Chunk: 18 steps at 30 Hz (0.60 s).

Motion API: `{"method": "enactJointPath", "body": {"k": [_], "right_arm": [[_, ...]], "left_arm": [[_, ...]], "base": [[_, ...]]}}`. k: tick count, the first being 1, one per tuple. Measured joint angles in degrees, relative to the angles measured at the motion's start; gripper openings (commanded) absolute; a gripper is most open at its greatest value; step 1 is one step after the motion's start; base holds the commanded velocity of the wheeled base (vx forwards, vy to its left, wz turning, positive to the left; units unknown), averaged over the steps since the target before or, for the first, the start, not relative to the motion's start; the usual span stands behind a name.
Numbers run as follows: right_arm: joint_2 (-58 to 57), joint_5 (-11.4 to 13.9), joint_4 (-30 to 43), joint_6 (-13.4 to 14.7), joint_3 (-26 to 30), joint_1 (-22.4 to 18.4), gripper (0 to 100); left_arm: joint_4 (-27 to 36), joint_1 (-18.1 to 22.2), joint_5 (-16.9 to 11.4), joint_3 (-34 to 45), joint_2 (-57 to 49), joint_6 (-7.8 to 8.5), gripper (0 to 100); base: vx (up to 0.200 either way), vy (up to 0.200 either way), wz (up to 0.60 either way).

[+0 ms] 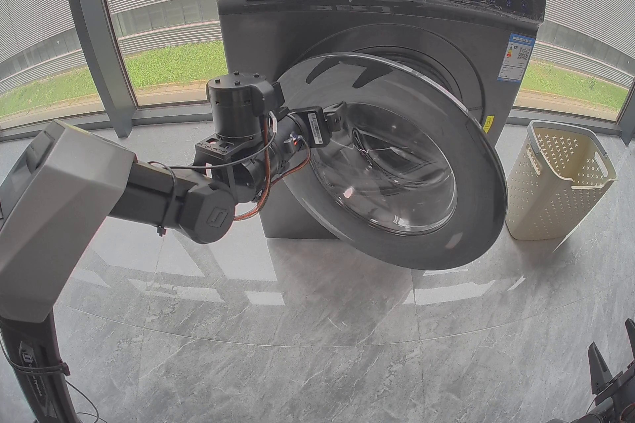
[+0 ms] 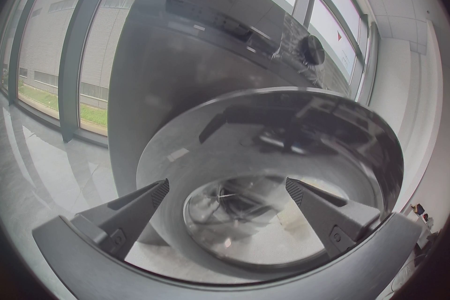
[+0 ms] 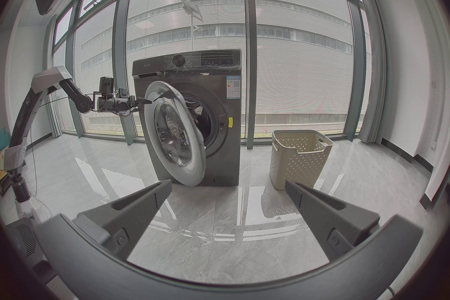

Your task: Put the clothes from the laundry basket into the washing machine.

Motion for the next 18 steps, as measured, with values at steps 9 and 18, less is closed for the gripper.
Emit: {"method": "enactJointPath", "body": {"k": [9, 18], "right_arm": [[0.0, 0.0, 0.0, 0.0, 0.0, 0.0, 100], [0.0, 0.0, 0.0, 0.0, 0.0, 0.0, 100]], "left_arm": [[1.4, -0.1, -0.2, 12.9, -6.9, -0.15, 100], [4.9, -0.6, -0.6, 32.7, -26.8, 1.45, 100]], "base": [[0.0, 0.0, 0.0], [0.0, 0.0, 0.0]]}}
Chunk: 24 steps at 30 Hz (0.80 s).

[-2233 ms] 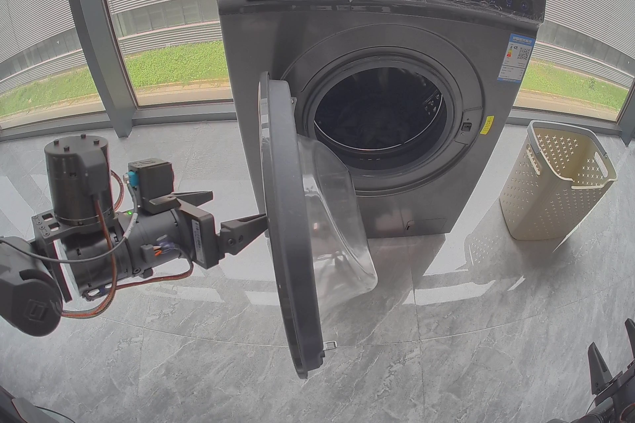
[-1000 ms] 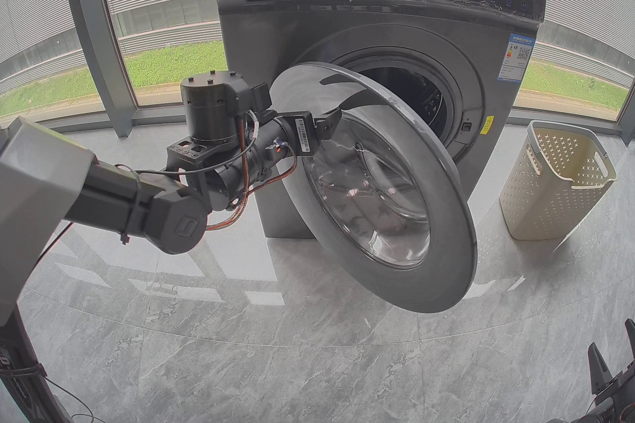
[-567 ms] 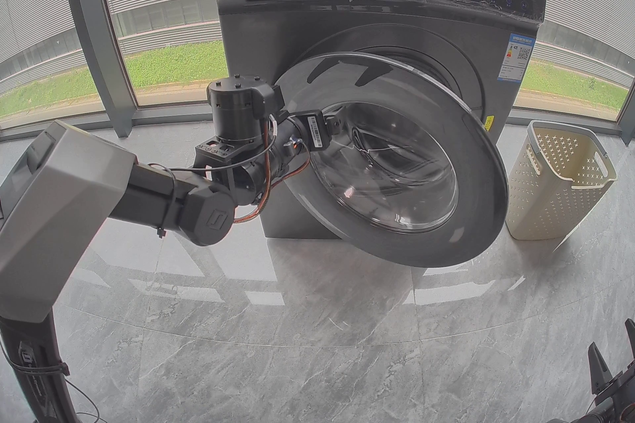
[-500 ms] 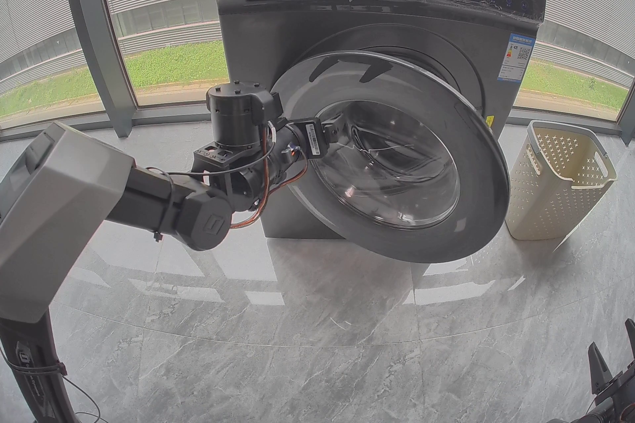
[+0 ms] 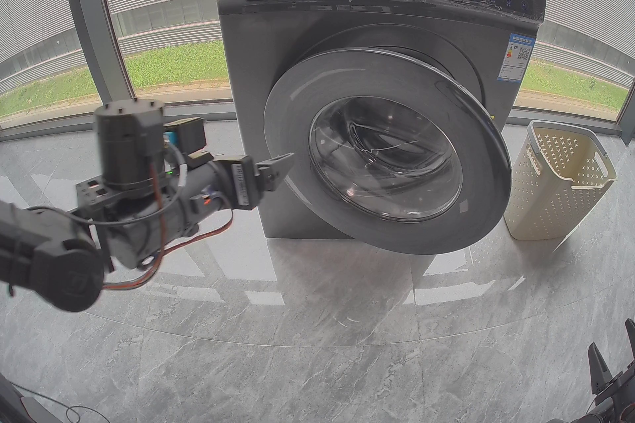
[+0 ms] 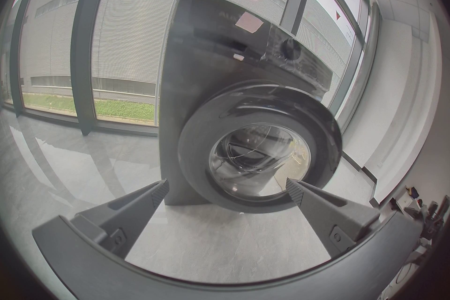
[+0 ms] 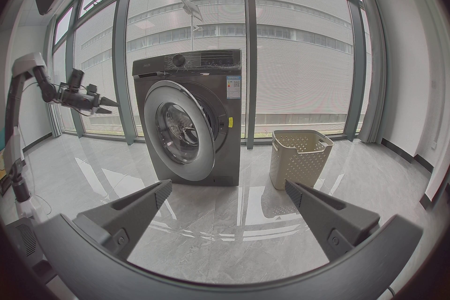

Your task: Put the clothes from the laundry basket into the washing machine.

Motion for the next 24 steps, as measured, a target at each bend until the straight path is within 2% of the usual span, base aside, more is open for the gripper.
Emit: {"method": "enactJointPath", "body": {"k": [16, 24], "right_arm": [[0.0, 0.3, 0.0, -0.1, 0.0, 0.0, 100], [0.0, 0.3, -0.1, 0.0, 0.0, 0.0, 100]], "left_arm": [[15.1, 2.4, -1.3, 26.4, -43.9, 3.83, 100], [20.2, 6.4, -1.3, 36.7, -63.8, 4.32, 100]], "base": [[0.0, 0.0, 0.0], [0.0, 0.0, 0.0]]}}
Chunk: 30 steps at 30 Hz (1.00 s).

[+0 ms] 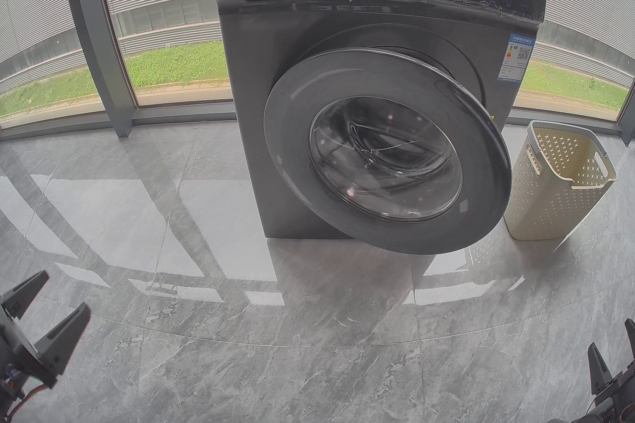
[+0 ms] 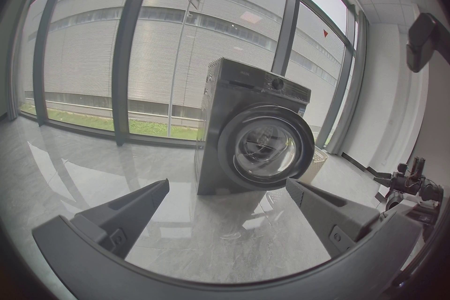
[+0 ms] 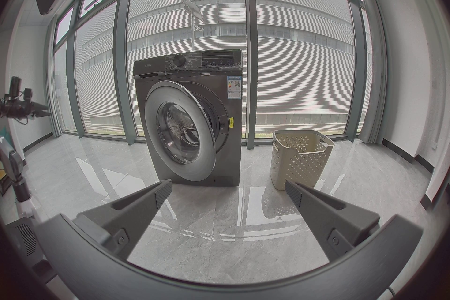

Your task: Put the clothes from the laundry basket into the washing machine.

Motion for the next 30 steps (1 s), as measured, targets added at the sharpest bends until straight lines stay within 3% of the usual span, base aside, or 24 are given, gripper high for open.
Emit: {"method": "enactJointPath", "body": {"k": [9, 13, 18, 23, 30], "right_arm": [[0.0, 0.0, 0.0, 0.0, 0.0, 0.0, 100], [0.0, 0.0, 0.0, 0.0, 0.0, 0.0, 100], [0.0, 0.0, 0.0, 0.0, 0.0, 0.0, 100], [0.0, 0.1, 0.0, 0.0, 0.0, 0.0, 100], [0.0, 0.1, 0.0, -0.1, 0.0, 0.0, 100]], "left_arm": [[10.0, 9.8, -1.5, 9.4, -18.7, 0.79, 100], [13.3, 12.7, -2.1, 11.5, -23.2, -0.27, 100], [13.6, 17.8, -2.2, 12.0, -25.8, 0.46, 100], [13.7, 20.2, -0.2, 12.2, -26.7, 0.26, 100], [13.8, 25.9, -1.5, 12.2, -27.9, 1.62, 100]], "base": [[0.0, 0.0, 0.0], [0.0, 0.0, 0.0], [0.0, 0.0, 0.0], [0.0, 0.0, 0.0], [0.0, 0.0, 0.0]]}}
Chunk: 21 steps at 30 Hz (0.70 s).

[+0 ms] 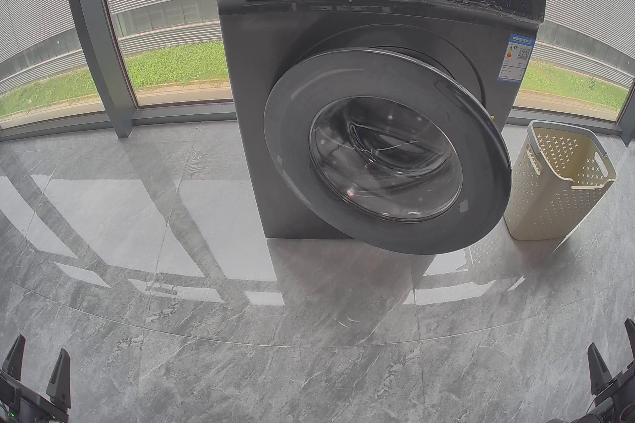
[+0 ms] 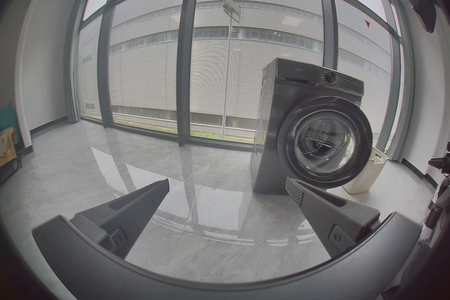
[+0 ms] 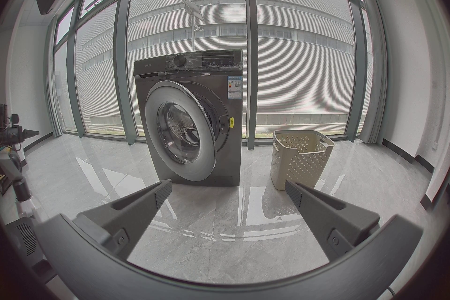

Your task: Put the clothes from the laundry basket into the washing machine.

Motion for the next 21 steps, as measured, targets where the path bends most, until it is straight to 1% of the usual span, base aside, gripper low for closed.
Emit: {"method": "enactJointPath", "body": {"k": [2, 6, 7, 8, 9, 11, 12, 13, 15, 17, 18, 19, 20, 21], "right_arm": [[0.0, 0.0, 0.0, 0.0, 0.0, 0.0, 100], [0.0, 0.0, 0.0, 0.0, 0.0, 0.0, 100], [0.0, 0.0, 0.0, 0.0, 0.0, 0.0, 100], [0.0, 0.0, 0.0, 0.0, 0.0, 0.0, 100], [0.0, 0.0, 0.0, 0.0, 0.0, 0.0, 100], [0.0, 0.0, 0.0, 0.0, 0.0, 0.0, 100], [0.0, 0.0, 0.0, 0.1, 0.0, 0.0, 100], [0.0, 0.0, 0.0, 0.2, 0.0, 0.0, 100], [0.0, 0.0, 0.0, 0.1, 0.0, 0.0, 100], [0.0, 0.0, 0.0, 0.1, 0.0, 0.0, 100], [0.0, 0.0, 0.0, 0.1, 0.0, 0.0, 100], [0.0, 0.0, 0.0, 0.1, 0.0, 0.0, 100], [0.0, 0.0, 0.0, 0.1, 0.0, 0.0, 100], [0.0, 0.0, 0.0, 0.1, 0.0, 0.0, 100]], "left_arm": [[0.3, 1.1, 0.1, 0.0, -0.7, 0.44, 100], [2.5, 1.1, 0.3, 0.0, -2.1, 1.5, 100], [2.8, 1.1, 0.3, 0.0, -2.4, 2.4, 100], [2.8, 1.1, 0.3, 0.0, -2.5, 2.57, 100], [2.9, 1.1, 0.4, 0.0, -2.6, 3.1, 100], [2.9, 1.0, 0.3, 0.0, -2.9, 4.84, 100], [3.0, 1.0, 0.3, 0.0, -3.0, 5.28, 100], [3.0, 1.0, 0.3, 0.0, -3.0, 5.28, 100], [2.8, 0.9, 0.4, 0.0, -3.1, 4.24, 100], [2.6, 0.9, 0.4, 0.0, -3.2, 4.29, 100], [2.5, 0.9, 0.3, 0.0, -3.2, 4.97, 100], [2.5, 0.9, -0.1, 0.0, -3.2, 6.05, 100], [2.5, 0.9, -0.9, 0.0, -3.2, 6.85, 100], [2.6, 0.9, -2.3, 0.0, -3.3, 7.38, 100]], "base": [[0.0, 0.0, 0.0], [0.0, 0.0, 0.0], [0.0, 0.0, 0.0], [0.0, 0.0, 0.0], [0.0, 0.0, 0.0], [0.0, 0.0, 0.0], [0.0, 0.0, 0.0], [0.0, 0.0, 0.0], [0.0, 0.0, 0.0], [0.0, 0.0, 0.0], [0.0, 0.0, 0.0], [0.0, 0.0, 0.0], [0.0, 0.0, 0.0], [0.0, 0.0, 0.0]]}}
